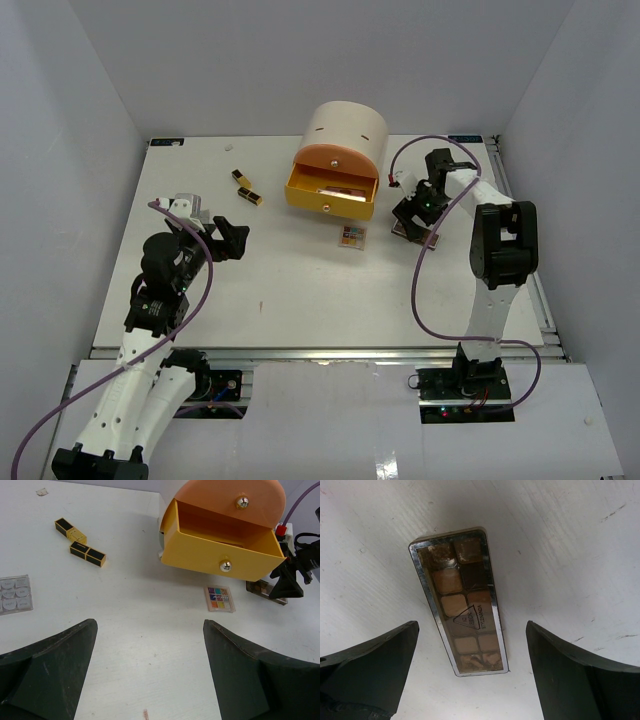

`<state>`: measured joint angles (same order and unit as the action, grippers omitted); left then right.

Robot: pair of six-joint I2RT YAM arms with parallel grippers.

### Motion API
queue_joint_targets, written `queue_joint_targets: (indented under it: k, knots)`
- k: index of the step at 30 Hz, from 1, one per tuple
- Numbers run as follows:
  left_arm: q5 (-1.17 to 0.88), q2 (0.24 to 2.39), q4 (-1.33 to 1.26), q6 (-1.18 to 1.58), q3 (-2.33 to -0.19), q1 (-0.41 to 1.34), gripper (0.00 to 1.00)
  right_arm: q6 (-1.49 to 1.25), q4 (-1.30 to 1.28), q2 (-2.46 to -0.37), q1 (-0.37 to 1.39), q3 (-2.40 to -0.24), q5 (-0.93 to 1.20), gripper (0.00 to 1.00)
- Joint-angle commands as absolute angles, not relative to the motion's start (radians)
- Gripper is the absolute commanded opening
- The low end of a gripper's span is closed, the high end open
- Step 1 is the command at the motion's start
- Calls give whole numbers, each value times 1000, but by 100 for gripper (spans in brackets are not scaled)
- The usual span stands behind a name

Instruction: Organize the makeup

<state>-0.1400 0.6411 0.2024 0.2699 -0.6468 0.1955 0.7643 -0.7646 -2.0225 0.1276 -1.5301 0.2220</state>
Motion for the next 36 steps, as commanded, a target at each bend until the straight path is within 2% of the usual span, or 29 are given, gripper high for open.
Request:
queue_joint_targets:
  k: [1,4,9,15,19,21,22,31,34,36]
  knots:
    - [-141,630,199,259,-650,190,98,741,-731,-2035,130,-1503,216,97]
    - [-141,630,199,259,-650,190,98,727,-697,-2021,130,-1473,210,98]
    - [-141,629,199,259,-649,190,98,716,-666,-2002,130,-1422,207,85]
    - [-140,626,200,259,-648,190,98,704,-626,-1979,129,-1375,181,58]
    - [-140,622,201,259,-648,190,98,683,-613,-1923,117,-1359,189,26]
    - [-140,621,200,259,-649,190,98,668,-612,-1891,105,-1354,189,13]
    - [-140,621,200,259,-649,190,98,662,-614,-1864,101,-1351,188,10]
    - [-144,621,199,260,-650,190,98,653,-631,-1534,130,-1284,281,8]
    - [-146,624,198,261,-650,190,98,651,-648,-1434,223,-1294,284,8]
    - [-147,625,199,261,-650,190,98,647,-639,-1400,350,-1311,228,8]
